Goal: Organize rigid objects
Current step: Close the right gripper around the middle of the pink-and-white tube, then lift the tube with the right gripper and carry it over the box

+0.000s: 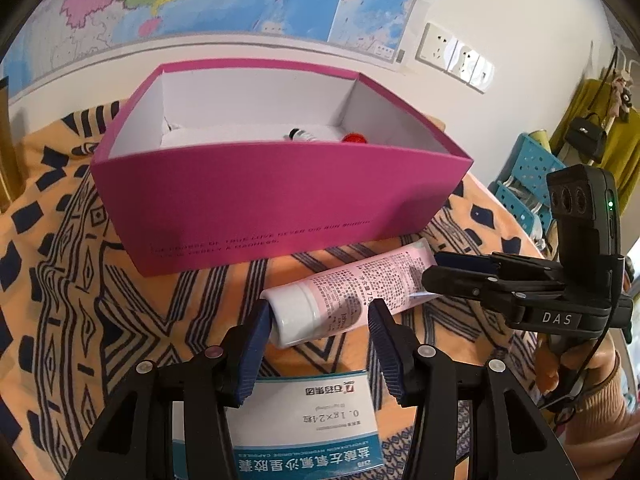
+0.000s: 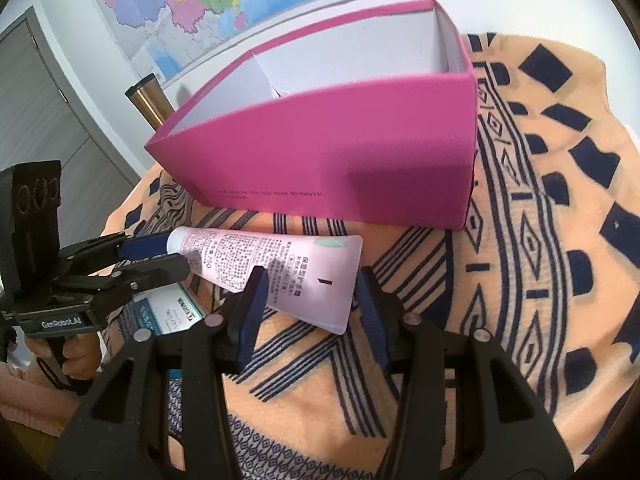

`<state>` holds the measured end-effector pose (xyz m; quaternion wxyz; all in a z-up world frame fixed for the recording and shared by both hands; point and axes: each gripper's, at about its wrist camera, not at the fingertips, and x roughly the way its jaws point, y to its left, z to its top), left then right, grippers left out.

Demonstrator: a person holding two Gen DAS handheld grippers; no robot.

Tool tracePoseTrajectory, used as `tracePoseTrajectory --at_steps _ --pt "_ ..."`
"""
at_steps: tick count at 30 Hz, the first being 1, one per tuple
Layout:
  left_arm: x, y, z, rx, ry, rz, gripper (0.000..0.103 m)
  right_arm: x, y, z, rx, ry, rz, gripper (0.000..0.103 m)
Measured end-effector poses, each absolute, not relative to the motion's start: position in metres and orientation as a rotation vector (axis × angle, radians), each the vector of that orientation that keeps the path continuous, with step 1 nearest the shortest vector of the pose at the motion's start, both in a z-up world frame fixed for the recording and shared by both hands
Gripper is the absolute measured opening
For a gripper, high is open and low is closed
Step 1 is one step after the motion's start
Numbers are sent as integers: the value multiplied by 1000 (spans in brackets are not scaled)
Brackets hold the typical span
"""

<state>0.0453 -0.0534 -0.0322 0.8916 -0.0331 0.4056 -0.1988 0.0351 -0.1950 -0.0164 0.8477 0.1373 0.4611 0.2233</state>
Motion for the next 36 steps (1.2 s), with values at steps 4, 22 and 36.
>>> tracePoseTrajectory --at_steps 4,22,36 --pt "43 -55 -28 -65 829 -418 50 32 -198 -9 283 953 467 49" --pt "35 -60 -7 -56 770 -440 50 22 -207 17 266 882 456 49" --pt "38 -68 6 -31 725 -448 50 23 -215 32 256 833 441 49"
